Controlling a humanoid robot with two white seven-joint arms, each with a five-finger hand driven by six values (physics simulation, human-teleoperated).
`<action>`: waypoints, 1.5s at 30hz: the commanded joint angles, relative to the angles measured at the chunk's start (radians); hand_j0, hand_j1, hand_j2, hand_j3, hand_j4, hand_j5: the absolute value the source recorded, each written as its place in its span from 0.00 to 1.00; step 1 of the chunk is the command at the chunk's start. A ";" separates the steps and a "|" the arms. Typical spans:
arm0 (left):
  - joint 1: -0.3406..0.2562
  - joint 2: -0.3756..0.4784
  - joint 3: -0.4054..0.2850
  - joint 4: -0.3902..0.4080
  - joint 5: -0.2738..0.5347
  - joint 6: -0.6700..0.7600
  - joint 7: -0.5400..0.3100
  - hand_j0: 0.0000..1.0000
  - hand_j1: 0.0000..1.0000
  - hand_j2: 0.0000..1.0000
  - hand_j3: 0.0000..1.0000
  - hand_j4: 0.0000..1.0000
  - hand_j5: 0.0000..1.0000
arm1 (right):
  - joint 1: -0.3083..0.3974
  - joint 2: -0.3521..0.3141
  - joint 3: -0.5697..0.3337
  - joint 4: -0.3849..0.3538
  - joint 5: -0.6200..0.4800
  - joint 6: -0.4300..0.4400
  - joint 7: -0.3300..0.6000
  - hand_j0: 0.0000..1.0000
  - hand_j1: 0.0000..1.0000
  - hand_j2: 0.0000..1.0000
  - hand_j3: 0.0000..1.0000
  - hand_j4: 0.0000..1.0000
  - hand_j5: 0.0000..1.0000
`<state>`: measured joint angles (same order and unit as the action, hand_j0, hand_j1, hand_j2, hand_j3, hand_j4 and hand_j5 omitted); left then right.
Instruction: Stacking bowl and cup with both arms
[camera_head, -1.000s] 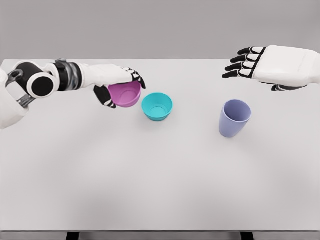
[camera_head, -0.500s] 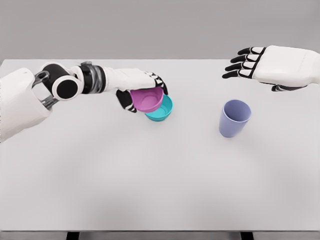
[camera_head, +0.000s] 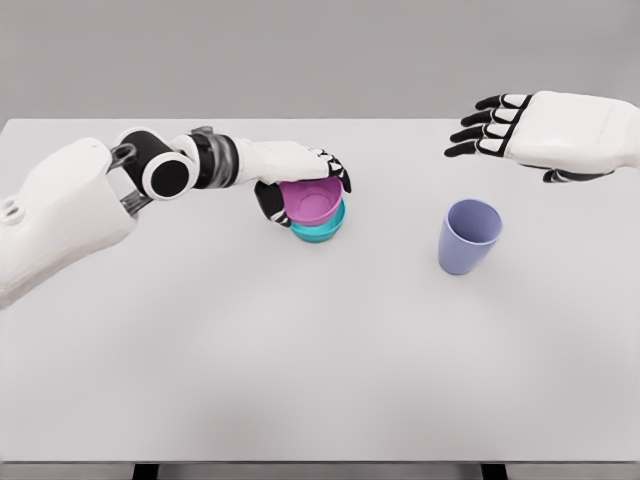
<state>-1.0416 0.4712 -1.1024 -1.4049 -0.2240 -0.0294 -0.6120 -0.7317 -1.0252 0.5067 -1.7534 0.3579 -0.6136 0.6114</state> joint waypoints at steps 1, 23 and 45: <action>0.000 -0.013 -0.001 0.021 0.000 0.000 0.001 0.67 0.67 0.67 0.67 0.67 0.67 | 0.000 -0.001 0.000 0.000 -0.004 0.003 -0.001 1.00 1.00 1.00 1.00 1.00 1.00; 0.005 -0.046 -0.002 0.087 -0.011 -0.003 0.001 0.69 0.69 0.69 0.69 0.69 0.69 | -0.002 -0.001 0.001 0.000 -0.004 0.003 -0.001 1.00 1.00 1.00 1.00 1.00 1.00; 0.002 -0.032 -0.001 0.076 -0.003 -0.064 0.001 1.00 1.00 1.00 1.00 1.00 1.00 | 0.002 -0.001 0.001 0.000 -0.004 0.003 -0.001 1.00 1.00 1.00 1.00 1.00 1.00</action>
<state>-1.0416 0.4325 -1.1038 -1.3242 -0.2324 -0.0735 -0.6112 -0.7302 -1.0252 0.5082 -1.7534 0.3579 -0.6135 0.6114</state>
